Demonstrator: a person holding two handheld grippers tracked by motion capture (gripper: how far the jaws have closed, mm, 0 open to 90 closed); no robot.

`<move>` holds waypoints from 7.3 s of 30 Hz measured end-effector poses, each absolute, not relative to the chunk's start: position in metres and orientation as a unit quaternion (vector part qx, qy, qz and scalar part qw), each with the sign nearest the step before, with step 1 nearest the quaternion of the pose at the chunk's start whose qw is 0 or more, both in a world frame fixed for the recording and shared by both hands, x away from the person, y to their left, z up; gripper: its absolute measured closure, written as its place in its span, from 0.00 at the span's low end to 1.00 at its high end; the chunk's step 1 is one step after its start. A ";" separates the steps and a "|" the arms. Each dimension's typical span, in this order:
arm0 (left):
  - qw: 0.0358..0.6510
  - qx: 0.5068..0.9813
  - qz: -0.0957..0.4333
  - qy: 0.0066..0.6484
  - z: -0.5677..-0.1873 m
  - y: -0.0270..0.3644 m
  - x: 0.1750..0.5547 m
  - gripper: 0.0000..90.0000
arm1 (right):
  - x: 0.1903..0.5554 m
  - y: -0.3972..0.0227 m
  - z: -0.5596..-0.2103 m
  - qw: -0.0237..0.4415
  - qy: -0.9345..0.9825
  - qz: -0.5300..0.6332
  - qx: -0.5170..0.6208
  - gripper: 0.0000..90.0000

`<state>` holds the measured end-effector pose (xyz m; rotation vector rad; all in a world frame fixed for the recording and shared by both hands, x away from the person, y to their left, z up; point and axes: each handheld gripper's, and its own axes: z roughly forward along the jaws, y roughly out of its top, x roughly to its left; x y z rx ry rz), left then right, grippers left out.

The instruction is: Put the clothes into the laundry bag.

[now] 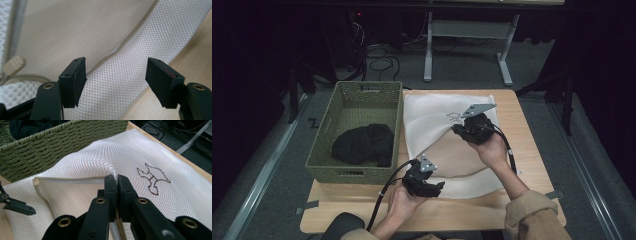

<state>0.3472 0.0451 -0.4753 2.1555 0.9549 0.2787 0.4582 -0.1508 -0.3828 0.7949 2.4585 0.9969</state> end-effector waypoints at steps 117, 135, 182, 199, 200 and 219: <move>0.363 0.741 0.153 0.543 -0.403 0.213 0.422 0.06 | 0.467 -0.158 -0.385 0.183 0.871 0.372 0.264 0.97; 0.319 0.745 0.123 0.572 -0.427 0.221 0.445 0.00 | 0.470 -0.155 -0.385 0.192 0.874 0.362 0.261 0.97; 0.208 0.750 0.069 0.624 -0.476 0.214 0.501 0.00 | 0.472 -0.149 -0.389 0.188 0.879 0.351 0.263 0.97; 0.130 0.751 0.024 0.647 -0.503 0.211 0.515 0.00 | 0.472 -0.145 -0.391 0.194 0.882 0.342 0.261 0.97; 0.123 0.753 0.026 0.645 -0.505 0.208 0.515 0.00 | 0.472 -0.144 -0.391 0.192 0.881 0.342 0.265 0.97; 0.076 0.772 0.020 0.631 -0.506 0.200 0.513 0.29 | 0.471 -0.143 -0.390 0.195 0.881 0.342 0.261 0.96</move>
